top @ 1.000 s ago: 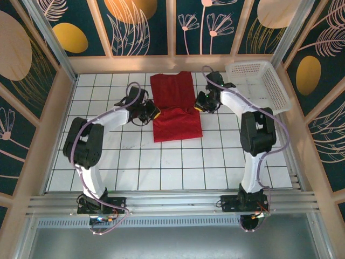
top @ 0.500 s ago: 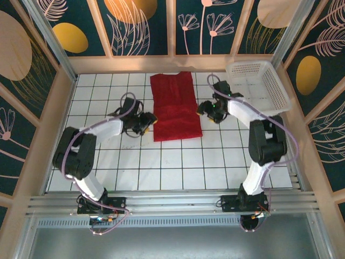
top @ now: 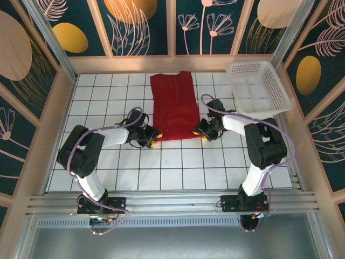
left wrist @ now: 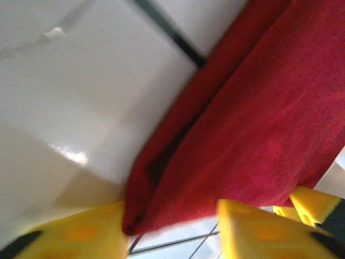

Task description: Fold and stack the t-shirts

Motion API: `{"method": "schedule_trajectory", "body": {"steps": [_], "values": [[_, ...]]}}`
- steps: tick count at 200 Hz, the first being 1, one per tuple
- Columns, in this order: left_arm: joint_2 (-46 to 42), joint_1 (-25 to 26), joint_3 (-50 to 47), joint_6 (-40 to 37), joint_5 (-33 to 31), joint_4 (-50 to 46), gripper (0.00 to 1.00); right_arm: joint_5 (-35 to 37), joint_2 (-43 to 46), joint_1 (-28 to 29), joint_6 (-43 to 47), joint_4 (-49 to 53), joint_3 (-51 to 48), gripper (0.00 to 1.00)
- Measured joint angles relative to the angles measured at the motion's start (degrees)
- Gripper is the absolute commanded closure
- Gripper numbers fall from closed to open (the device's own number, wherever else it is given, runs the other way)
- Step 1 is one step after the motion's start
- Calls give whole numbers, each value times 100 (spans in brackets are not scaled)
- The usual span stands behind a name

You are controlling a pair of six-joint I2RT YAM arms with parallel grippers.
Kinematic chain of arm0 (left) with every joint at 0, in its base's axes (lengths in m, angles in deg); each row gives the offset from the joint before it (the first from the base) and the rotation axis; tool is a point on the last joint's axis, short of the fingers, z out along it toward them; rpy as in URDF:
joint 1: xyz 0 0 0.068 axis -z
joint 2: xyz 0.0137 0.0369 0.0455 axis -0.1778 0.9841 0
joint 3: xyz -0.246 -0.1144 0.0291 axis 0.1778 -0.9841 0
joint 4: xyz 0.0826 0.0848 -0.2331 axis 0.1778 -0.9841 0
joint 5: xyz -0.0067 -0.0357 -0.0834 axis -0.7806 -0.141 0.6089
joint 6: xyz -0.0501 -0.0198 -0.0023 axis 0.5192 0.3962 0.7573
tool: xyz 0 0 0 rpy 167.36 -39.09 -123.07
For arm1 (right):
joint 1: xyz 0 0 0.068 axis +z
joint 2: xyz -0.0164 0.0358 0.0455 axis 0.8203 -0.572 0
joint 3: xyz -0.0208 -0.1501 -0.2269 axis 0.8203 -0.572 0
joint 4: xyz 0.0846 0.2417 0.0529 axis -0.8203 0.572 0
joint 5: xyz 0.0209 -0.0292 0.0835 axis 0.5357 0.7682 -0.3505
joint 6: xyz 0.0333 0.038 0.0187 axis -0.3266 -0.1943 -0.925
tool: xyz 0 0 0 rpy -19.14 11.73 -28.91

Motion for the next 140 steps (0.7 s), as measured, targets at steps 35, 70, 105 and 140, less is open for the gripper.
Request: {"method": "schedule_trajectory", "body": {"steps": [35,70,105,140], "values": [[286,0,127,-2,-4,313,100,-120,-131,-15,-164,-216,52,100],[28,17,-136,-94,-90,376,100,-9,111,46,-133,-229,-190,100],[-953,238,-1010,-201,188,341,100,28,1182,507,59,116,-1014,100],[-1923,688,-1753,-212,608,72,100,-278,2218,1097,103,608,-1801,100]]}}
